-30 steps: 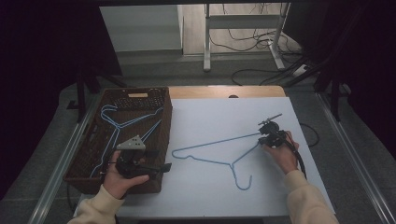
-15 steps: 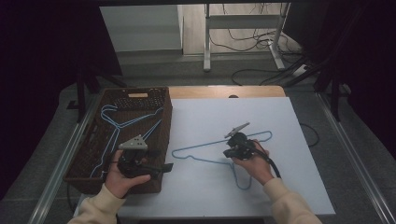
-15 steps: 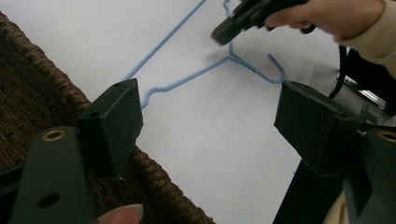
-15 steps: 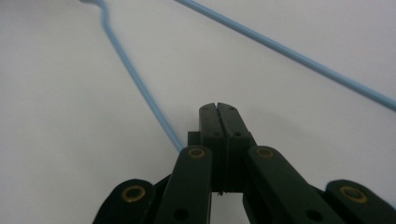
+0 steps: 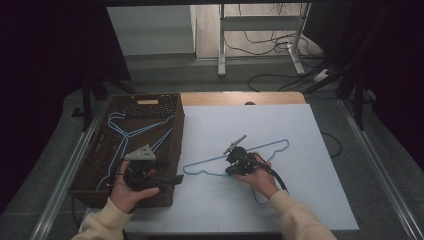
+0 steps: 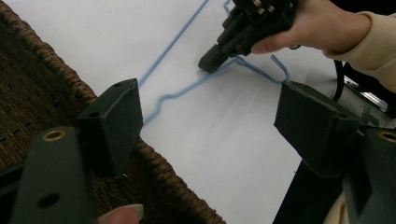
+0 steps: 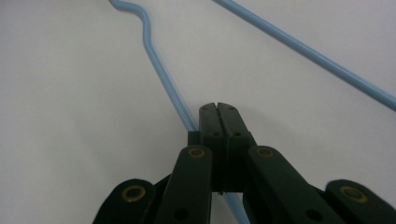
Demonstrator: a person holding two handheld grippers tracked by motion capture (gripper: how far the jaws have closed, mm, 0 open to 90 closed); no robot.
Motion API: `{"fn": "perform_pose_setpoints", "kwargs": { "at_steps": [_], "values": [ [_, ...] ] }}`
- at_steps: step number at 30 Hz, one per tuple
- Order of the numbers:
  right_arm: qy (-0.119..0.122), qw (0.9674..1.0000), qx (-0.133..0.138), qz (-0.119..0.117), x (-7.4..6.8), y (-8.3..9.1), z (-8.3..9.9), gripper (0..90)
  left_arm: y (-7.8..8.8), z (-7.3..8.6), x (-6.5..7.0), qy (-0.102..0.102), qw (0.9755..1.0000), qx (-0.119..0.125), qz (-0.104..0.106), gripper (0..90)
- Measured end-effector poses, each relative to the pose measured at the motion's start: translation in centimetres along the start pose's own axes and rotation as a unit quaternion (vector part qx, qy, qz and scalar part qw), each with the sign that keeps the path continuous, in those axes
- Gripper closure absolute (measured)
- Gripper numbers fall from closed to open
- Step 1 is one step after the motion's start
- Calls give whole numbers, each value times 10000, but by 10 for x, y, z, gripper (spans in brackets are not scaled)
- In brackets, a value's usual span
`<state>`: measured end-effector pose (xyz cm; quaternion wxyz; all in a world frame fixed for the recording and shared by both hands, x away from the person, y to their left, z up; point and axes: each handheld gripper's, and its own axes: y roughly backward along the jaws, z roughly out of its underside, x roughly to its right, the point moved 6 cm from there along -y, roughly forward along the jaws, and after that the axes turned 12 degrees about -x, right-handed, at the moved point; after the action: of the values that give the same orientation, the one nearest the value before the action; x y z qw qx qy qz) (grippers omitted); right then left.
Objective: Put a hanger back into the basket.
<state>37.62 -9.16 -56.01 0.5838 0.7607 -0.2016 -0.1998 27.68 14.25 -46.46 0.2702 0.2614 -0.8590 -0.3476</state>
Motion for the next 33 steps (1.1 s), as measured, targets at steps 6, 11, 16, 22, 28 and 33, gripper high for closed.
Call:
{"fn": "perform_pose_setpoints", "kwargs": {
  "at_steps": [6, 11, 16, 22, 28, 33],
  "values": [
    [273, 9995, -121, -136, -12, 6, 23, 899, -1, 0, 0, 1, 10000, -3, 18, 231],
    [309, 9990, -143, -304, -16, 11, 45, 899, 0, -1, 0, -16, 10000, -3, 15, 231],
    [103, 9997, 76, -225, -13, 24, 53, 897, -2, -2, 1, -35, 10000, -26, 21, 231],
    [-505, 9984, 240, 124, -3, 56, 79, 791, -1, -1, 1, -17, 10000, -7, 21, 231],
    [-1026, 9945, -112, 181, 0, 50, 114, 700, -3, -2, 2, -54, 10000, -24, 15, 231],
    [-1105, 9932, -290, 240, -3, 45, 117, 697, -5, -2, 2, -56, 10000, -40, 24, 231]
  ]
}}
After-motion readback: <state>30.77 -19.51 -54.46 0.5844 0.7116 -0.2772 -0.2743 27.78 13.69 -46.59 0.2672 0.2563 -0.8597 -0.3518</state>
